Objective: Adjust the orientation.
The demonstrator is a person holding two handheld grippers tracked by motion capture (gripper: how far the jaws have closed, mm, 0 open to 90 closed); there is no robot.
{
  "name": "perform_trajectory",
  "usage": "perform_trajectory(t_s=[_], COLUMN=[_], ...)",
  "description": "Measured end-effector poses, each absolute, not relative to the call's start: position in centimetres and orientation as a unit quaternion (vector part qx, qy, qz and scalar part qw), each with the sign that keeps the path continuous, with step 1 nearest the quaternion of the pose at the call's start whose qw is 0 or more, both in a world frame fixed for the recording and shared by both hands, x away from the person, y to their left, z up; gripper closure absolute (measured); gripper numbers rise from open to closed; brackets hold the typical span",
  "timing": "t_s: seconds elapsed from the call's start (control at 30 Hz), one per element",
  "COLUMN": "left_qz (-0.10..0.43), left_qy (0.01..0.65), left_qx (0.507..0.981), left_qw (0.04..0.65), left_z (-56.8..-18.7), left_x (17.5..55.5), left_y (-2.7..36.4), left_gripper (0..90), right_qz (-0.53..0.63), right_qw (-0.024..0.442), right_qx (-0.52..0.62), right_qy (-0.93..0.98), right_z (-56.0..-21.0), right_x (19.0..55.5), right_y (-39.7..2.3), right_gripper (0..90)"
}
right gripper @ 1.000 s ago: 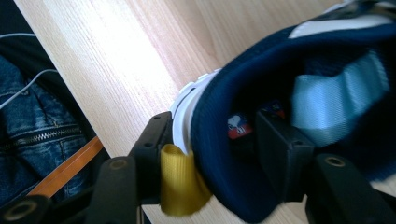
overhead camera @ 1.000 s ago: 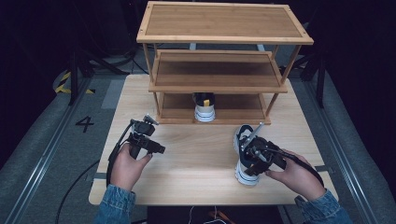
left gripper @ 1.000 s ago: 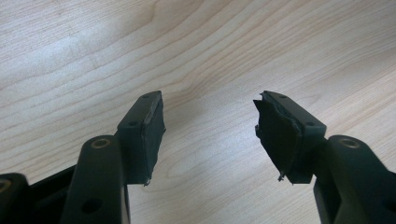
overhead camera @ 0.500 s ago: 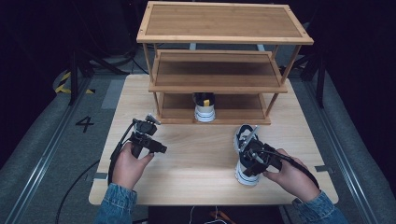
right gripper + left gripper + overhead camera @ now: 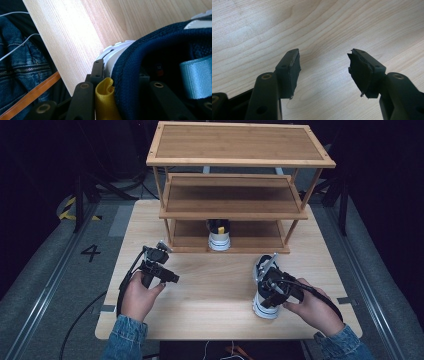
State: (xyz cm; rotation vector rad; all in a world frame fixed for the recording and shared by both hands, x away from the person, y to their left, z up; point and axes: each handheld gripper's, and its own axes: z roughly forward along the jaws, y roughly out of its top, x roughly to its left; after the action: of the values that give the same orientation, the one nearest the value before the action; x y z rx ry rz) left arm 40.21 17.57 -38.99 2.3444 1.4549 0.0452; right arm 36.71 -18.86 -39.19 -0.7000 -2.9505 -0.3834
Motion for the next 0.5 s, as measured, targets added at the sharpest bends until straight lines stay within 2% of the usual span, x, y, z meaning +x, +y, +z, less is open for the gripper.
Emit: perform_trajectory(t_s=[0.3, 0.5], left_qz=[0.017, 0.019], left_qy=[0.525, 0.522], left_qx=[0.829, 0.831], left_qw=[0.192, 0.194], left_z=[-38.8, -38.8], left_x=[40.3, 40.3], left_y=[18.1, 18.4], left_gripper=[43.0, 42.3], right_qz=[-0.124, -0.133], right_qw=[0.021, 0.009], right_qx=[-0.203, -0.181], right_qy=[-0.971, -0.974], right_z=[-37.7, -37.2], right_x=[37.4, 39.6], right_y=[-18.3, -17.9], right_gripper=[68.1, 67.9])
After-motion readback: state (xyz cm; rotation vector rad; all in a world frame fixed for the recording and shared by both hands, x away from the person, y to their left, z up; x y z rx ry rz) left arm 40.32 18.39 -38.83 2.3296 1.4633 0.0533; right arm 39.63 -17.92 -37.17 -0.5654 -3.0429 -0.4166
